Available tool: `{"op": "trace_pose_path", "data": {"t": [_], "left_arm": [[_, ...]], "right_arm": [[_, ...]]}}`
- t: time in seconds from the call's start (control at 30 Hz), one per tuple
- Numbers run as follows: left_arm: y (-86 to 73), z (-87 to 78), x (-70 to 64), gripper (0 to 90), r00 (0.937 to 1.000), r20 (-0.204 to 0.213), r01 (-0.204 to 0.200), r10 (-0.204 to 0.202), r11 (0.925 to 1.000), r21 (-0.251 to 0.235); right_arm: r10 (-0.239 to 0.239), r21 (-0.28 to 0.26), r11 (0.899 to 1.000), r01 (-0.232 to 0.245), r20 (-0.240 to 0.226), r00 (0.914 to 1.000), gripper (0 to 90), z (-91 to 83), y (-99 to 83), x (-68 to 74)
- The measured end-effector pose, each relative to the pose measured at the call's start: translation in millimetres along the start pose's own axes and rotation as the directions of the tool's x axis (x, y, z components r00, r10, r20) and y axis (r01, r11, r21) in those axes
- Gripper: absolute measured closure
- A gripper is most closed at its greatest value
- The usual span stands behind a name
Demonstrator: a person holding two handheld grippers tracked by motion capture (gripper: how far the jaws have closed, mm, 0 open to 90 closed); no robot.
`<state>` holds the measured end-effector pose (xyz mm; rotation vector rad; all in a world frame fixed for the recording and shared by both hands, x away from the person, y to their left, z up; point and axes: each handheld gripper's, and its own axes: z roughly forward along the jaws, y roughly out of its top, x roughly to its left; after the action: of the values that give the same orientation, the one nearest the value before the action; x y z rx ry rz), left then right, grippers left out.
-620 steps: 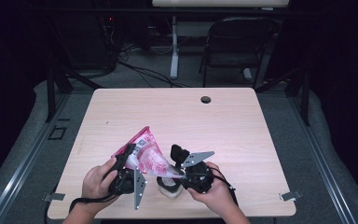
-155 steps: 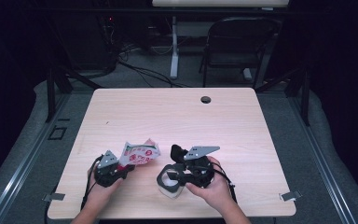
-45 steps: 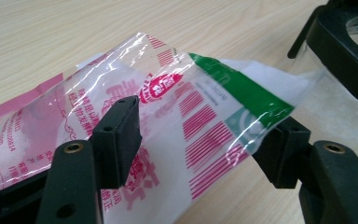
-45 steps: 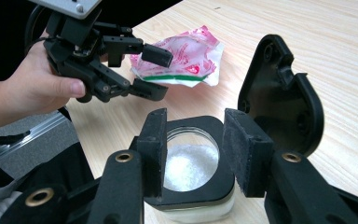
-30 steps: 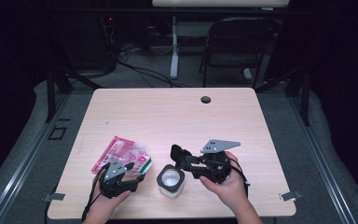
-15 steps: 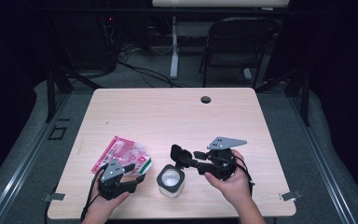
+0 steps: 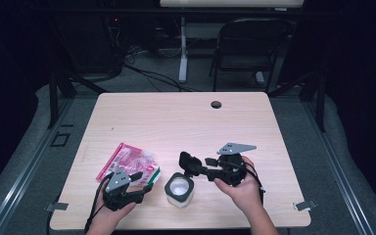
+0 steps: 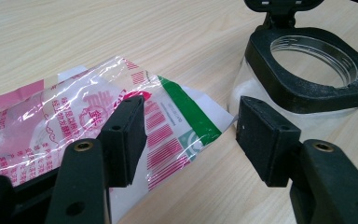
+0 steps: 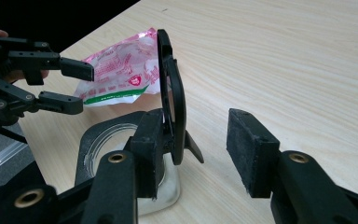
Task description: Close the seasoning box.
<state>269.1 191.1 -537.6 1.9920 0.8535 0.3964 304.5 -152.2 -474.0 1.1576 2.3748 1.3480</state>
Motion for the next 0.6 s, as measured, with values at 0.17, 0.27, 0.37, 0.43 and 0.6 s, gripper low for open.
{"op": "trace_pose_path", "data": {"t": [0.17, 0.27, 0.37, 0.43, 0.6], "left_arm": [[-0.4, 0.0, -1.6, 43.3, 0.9999, 0.009, -0.004, 0.004, 1.0000, -0.002], [-0.6, 1.2, -5.4, 43.6, 0.9998, 0.019, -0.004, 0.004, 1.0000, 0.004], [-1.4, 2.7, -8.5, 43.7, 0.9997, 0.024, -0.007, 0.006, 0.9999, 0.012], [-1.5, 2.7, -9.5, 43.8, 0.9996, 0.026, -0.013, 0.012, 0.9998, 0.015], [-1.2, 1.4, -12.3, 44.0, 0.9992, 0.039, -0.008, 0.008, 0.9999, 0.008]], "right_arm": [[-0.006, 0.007, 1.000, 0.006, -0.006, 1.0000, 57.6, 5.6, 0.1, 1.7], [-0.010, 0.009, 1.000, 0.010, -0.006, 0.9999, 60.1, 8.2, -0.3, 1.4], [-0.018, 0.014, 1.000, 0.018, -0.005, 0.9998, 63.7, 10.2, -0.1, 2.4], [-0.026, 0.016, 1.000, 0.026, -0.007, 0.9996, 65.2, 11.4, 0.4, 3.1], [-0.036, 0.017, 0.999, 0.036, 0.000, 0.9993, 68.3, 14.1, 0.9, 4.4]]}}
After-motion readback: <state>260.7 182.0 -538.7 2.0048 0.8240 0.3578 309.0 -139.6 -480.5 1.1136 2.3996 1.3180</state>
